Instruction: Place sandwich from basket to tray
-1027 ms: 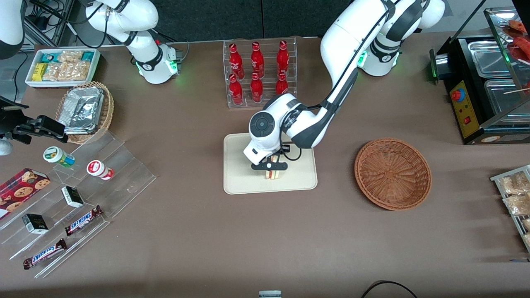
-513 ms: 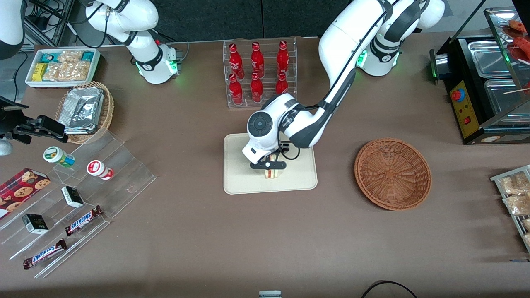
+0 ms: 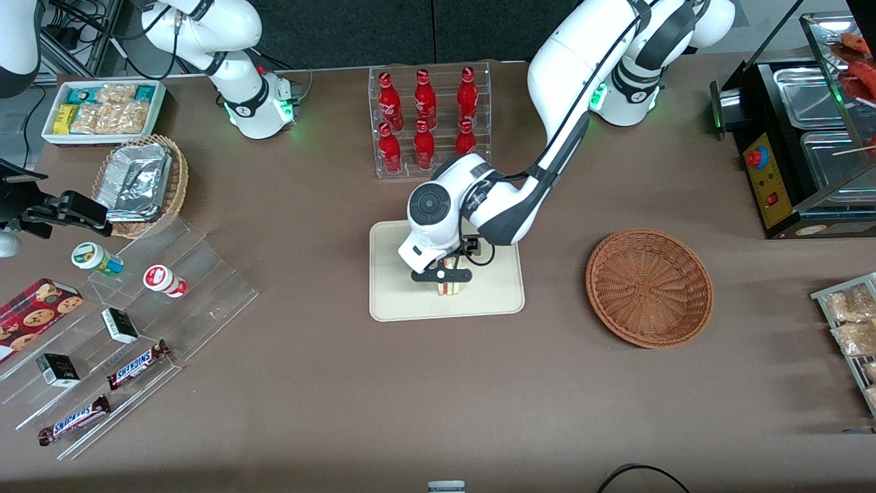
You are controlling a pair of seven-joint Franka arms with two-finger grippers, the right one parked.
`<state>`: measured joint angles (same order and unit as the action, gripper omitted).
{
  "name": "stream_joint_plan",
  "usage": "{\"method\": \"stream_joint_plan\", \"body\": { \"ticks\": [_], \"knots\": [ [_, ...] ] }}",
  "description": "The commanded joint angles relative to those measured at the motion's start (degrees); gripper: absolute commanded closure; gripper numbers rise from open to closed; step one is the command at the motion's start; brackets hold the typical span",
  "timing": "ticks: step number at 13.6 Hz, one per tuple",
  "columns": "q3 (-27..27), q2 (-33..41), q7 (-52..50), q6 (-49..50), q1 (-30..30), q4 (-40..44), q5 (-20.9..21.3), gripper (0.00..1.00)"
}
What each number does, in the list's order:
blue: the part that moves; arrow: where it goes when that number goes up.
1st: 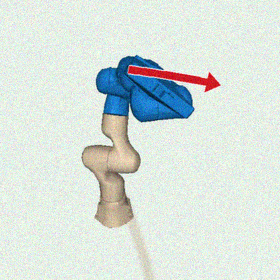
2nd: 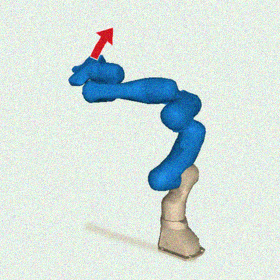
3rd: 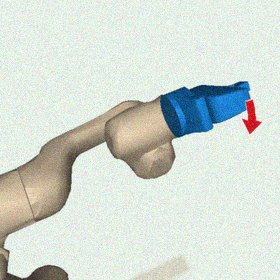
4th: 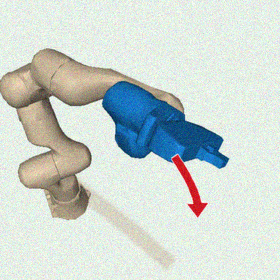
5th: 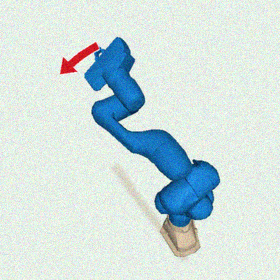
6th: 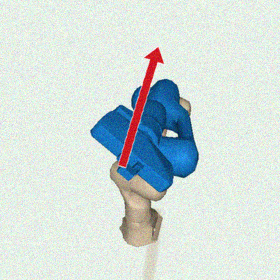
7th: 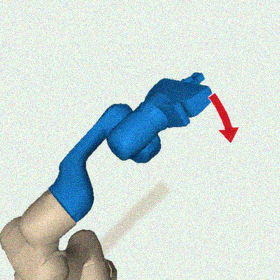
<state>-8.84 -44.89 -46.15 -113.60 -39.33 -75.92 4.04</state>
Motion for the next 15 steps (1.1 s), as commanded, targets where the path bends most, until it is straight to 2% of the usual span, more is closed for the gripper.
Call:
{"method": "stream_joint_plan", "body": {
  "ticks": [1, 7, 11, 15],
  "knots": [
    [0.14, 0.24, 0.87, 4.60, 0.65, 4.02, 0.36, 0.00],
    [0.22, 6.82, 16.84, 12.34, 6.10, 4.30, 0.18, 0.00],
    [0.31, 13.93, 18.46, 17.61, 11.19, -0.44, 0.35, 0.00],
    [0.31, 15.27, 18.81, 18.77, 17.08, -1.34, 0.53, 0.00]
  ]
}}
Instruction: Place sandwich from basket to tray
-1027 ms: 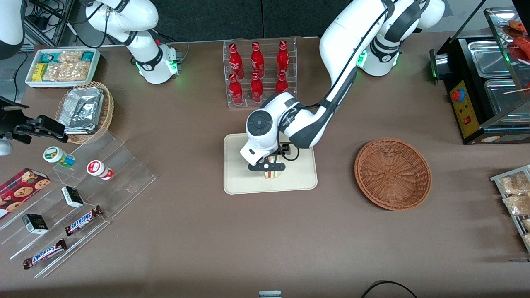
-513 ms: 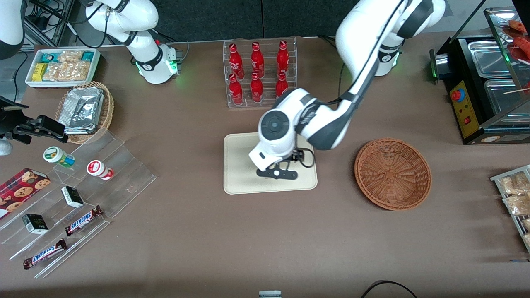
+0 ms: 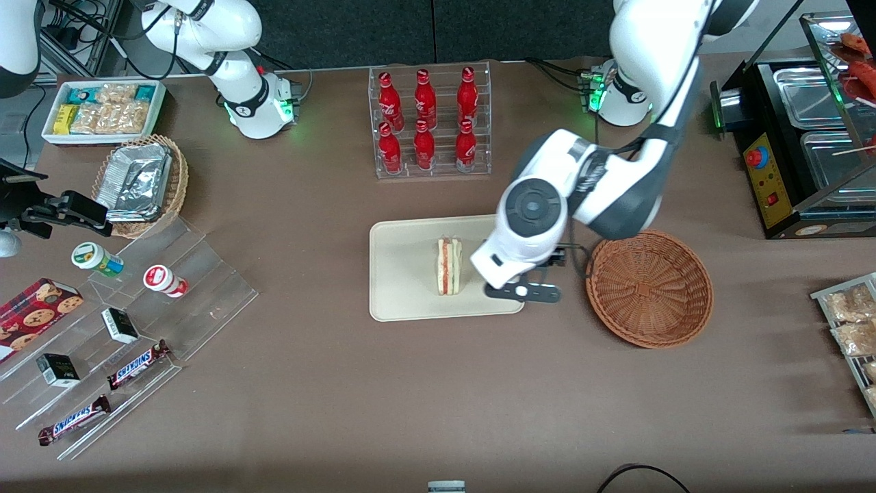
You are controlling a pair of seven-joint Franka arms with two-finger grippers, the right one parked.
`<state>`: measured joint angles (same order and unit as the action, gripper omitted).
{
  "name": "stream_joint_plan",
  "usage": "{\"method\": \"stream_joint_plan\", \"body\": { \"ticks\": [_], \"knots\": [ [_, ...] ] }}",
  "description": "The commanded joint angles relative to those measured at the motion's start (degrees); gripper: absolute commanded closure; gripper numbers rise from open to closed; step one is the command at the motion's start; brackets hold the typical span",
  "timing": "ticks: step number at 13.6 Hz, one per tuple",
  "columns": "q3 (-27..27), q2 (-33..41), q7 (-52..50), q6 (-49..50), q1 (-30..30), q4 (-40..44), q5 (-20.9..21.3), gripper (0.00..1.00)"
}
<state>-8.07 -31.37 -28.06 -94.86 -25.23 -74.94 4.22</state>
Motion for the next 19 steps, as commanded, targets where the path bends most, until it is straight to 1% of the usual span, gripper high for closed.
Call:
{"method": "stream_joint_plan", "body": {
  "ticks": [1, 2, 4, 7, 8, 12, 17, 19],
  "knots": [
    [-0.46, 2.10, 0.82, 0.03, 4.38, -2.49, 0.35, 0.00],
    [-0.46, 2.45, 2.91, 0.20, 6.05, -2.49, 0.09, 0.00],
    [-0.55, 4.81, 6.87, -0.14, 9.83, -5.11, -0.52, 0.00],
    [-0.55, 7.46, 11.43, -0.15, 14.14, -7.23, -3.07, 0.00],
    [-0.55, 8.68, 11.97, -0.15, 15.55, -8.10, -4.12, 0.00],
    [-0.46, 12.37, 12.16, -0.15, 18.45, -11.62, -4.30, 0.00],
    [-0.72, 25.10, 12.33, -0.94, 22.84, -23.91, -4.48, 0.00],
    [-1.42, 30.29, 14.78, -0.24, 25.48, -27.35, -4.57, 0.00]
  ]
}}
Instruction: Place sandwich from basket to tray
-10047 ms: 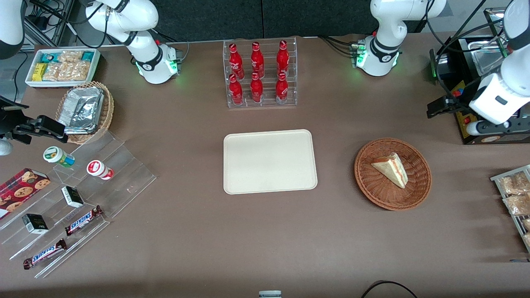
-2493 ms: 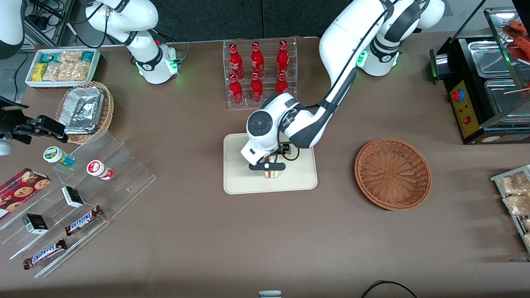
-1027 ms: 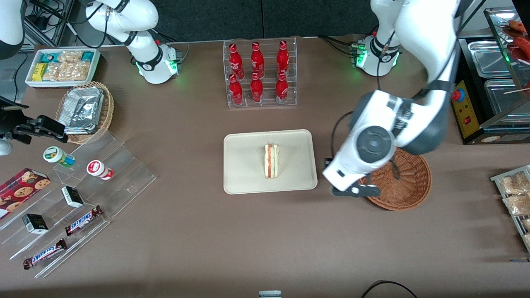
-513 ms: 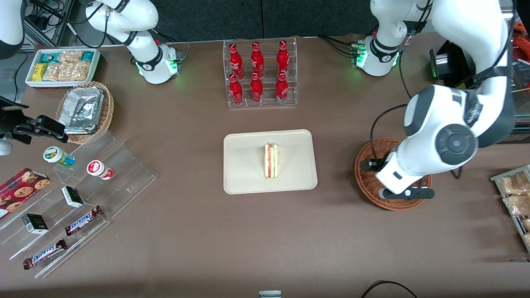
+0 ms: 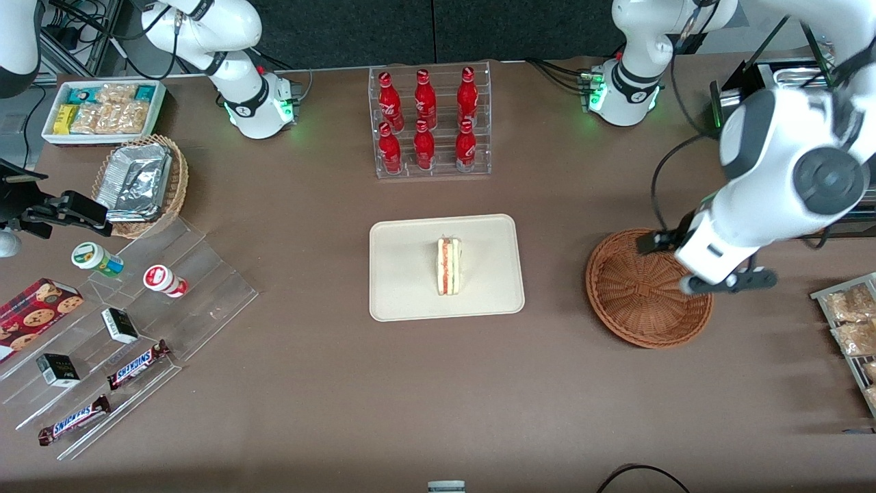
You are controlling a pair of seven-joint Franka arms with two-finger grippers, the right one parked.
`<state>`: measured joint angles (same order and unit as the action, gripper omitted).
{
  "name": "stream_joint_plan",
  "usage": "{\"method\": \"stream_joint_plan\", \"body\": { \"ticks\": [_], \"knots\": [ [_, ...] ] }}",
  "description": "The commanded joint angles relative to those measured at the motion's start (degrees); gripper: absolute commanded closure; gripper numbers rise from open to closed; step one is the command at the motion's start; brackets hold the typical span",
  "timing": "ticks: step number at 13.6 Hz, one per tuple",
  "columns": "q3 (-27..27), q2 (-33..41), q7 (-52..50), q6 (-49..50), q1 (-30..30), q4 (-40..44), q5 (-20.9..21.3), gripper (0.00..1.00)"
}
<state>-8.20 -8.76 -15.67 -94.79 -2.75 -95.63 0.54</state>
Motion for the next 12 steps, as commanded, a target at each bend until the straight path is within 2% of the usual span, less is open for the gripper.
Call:
{"method": "stream_joint_plan", "body": {
  "ticks": [1, 7, 12],
  "knots": [
    [-1.47, 8.75, 2.66, 1.26, 3.71, -6.85, -0.80, 0.00],
    [-1.12, 14.20, 2.84, 4.96, 5.04, -6.51, 0.16, 0.00],
    [0.02, 14.91, 5.73, 7.68, 5.04, -4.22, 0.25, 0.00]
  ]
}}
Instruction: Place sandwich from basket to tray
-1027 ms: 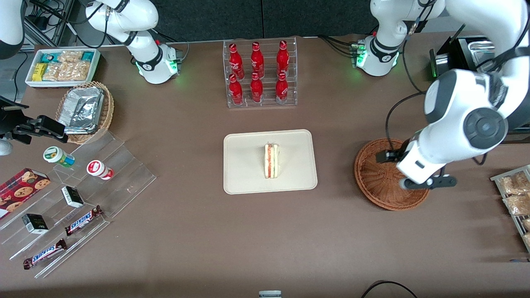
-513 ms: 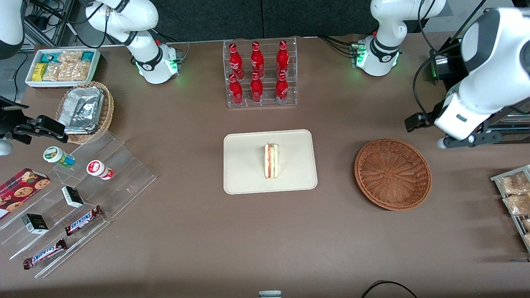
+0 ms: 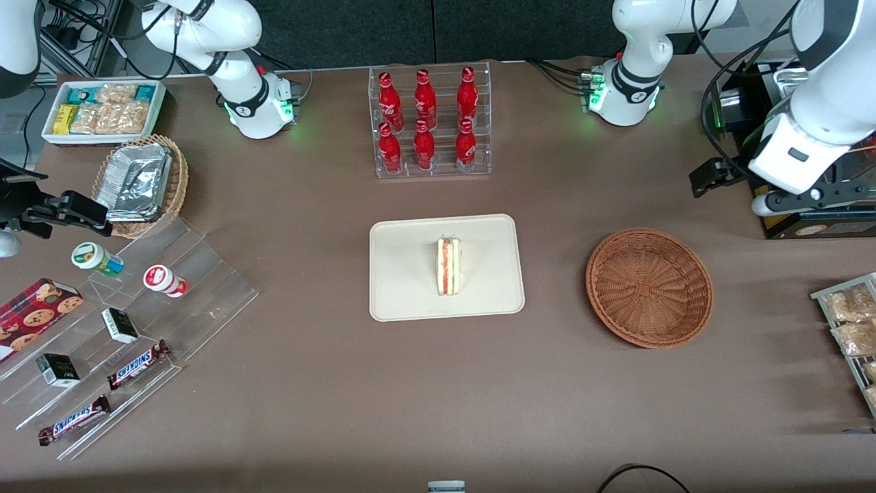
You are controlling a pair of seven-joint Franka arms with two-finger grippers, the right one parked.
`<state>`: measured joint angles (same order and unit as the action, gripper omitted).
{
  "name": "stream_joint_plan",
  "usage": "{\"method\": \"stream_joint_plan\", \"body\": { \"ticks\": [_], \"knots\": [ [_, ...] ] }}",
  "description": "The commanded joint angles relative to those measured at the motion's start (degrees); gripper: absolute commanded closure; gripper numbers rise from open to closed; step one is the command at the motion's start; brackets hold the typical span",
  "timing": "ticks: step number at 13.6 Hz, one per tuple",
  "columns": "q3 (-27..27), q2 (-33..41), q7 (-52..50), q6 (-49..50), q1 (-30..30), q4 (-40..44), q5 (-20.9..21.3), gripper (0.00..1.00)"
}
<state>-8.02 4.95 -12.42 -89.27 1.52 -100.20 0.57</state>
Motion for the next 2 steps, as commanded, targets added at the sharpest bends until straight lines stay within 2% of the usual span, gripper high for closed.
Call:
{"method": "stream_joint_plan", "body": {
  "ticks": [1, 2],
  "knots": [
    [-0.16, 1.72, 3.88, 3.30, 0.85, 0.36, 0.22, 0.00],
    [-0.16, 1.73, 4.15, 3.66, 0.85, 0.36, 0.22, 0.00]
  ]
}}
